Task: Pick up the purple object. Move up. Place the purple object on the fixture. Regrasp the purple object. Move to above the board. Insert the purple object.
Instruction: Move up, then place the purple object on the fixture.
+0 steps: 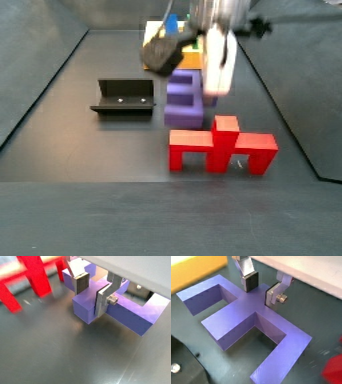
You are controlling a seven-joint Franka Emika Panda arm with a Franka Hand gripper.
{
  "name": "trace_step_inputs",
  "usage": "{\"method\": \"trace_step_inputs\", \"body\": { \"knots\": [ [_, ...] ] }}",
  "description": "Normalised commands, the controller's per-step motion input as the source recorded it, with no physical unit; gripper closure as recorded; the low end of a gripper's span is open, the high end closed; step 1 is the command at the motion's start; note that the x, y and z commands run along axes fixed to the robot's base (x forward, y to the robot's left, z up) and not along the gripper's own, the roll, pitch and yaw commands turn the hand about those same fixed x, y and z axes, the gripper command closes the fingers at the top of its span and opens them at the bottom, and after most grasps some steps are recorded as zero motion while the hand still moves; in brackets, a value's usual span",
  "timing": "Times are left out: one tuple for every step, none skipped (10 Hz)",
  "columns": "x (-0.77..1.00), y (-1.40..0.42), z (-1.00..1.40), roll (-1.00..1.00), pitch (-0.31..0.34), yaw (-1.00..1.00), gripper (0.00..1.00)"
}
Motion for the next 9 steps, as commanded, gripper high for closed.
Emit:
{"method": "trace_step_inputs", "body": {
  "knots": [
    [-0.05,0.04,0.25,0.04,0.014,0.0,1.0],
    [0.0,0.0,0.0,0.0,-0.006,0.0,1.0],
    [0.0,0.0,0.0,0.0,-0.017,0.0,1.0],
    [0.05,0.0,0.0,0.0,0.029,0.0,1.0],
    [0.3,-0.09,0.0,-0.08,0.069,0.0,1.0],
    [0.43,-0.1,0.09,-0.31,0.071,0.0,1.0],
    [0.5,-0.15,0.31,-0.25,0.234,0.11,1.0],
    [0.53,-0.15,0.3,-0.2,0.331,0.27,1.0],
    [0.56,-0.08,0.24,-0.17,0.446,0.36,1.0]
  ]
}}
